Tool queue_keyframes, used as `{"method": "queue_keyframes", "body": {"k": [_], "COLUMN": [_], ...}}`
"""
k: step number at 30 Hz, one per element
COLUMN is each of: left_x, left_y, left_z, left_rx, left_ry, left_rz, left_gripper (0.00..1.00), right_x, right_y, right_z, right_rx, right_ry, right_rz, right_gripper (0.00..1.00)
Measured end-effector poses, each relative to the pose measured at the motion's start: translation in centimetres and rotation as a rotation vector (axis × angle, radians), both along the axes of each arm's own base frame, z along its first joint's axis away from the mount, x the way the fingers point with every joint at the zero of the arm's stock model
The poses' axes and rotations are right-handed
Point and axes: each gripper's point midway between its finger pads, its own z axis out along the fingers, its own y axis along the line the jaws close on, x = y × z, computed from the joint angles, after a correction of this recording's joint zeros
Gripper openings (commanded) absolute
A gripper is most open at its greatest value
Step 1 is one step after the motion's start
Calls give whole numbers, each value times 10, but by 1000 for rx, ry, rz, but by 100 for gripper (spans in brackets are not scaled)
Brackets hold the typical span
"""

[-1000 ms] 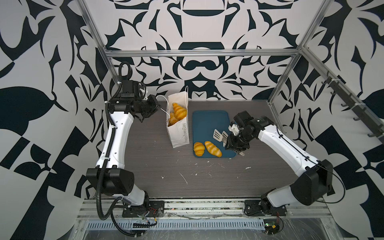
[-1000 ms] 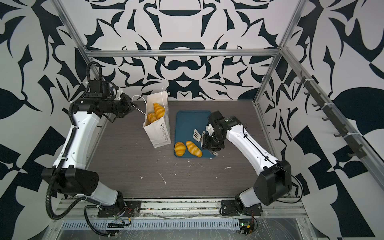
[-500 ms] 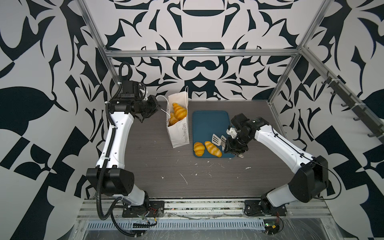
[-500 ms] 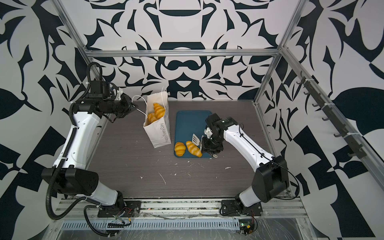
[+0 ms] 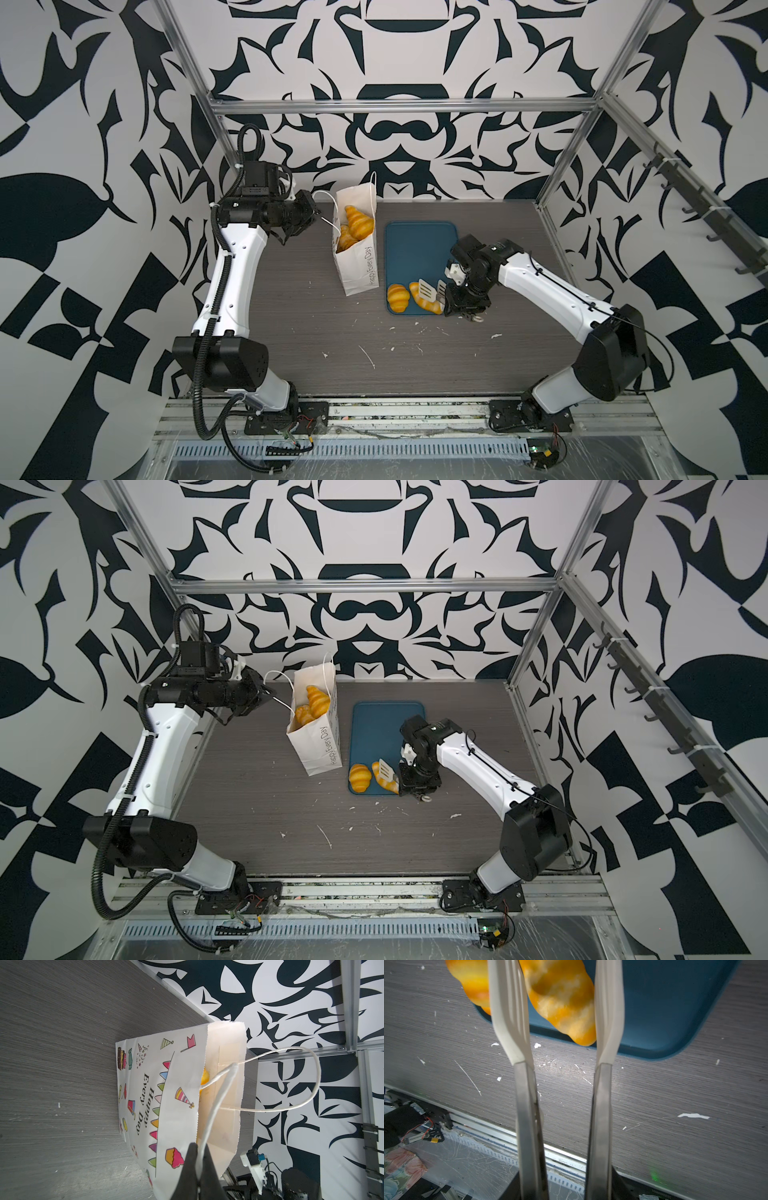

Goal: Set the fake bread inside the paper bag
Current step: 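Lower the right gripper's tongs around the long striped croissant on the tray, then close the tongs on the long croissant and lift it off the tray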

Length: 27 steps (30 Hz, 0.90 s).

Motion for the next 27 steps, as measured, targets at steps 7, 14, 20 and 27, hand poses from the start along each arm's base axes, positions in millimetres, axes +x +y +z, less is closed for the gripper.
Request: {"method": "queue_keyframes", "body": {"k": [7, 14, 20, 27], "left_x": [0, 0, 2, 3], "left_y": [0, 0, -1, -1], "left_z": [0, 0, -2, -3], "left_rx": [0, -1, -2, -2], "left_ry": [0, 0, 7, 9], "left_rz": [0, -1, -2, -2], "left_gripper": [0, 0, 0, 0], "right_x": [1, 3, 6, 7], "right_y": [5, 5, 5, 4], "right_z": [-1, 2, 0, -2], "right_rx": [-73, -96, -112, -131], "right_ry": [-28, -37, -31, -25], "right_rz": [83, 119, 141, 164], "right_gripper": [47, 47, 47, 48]}}
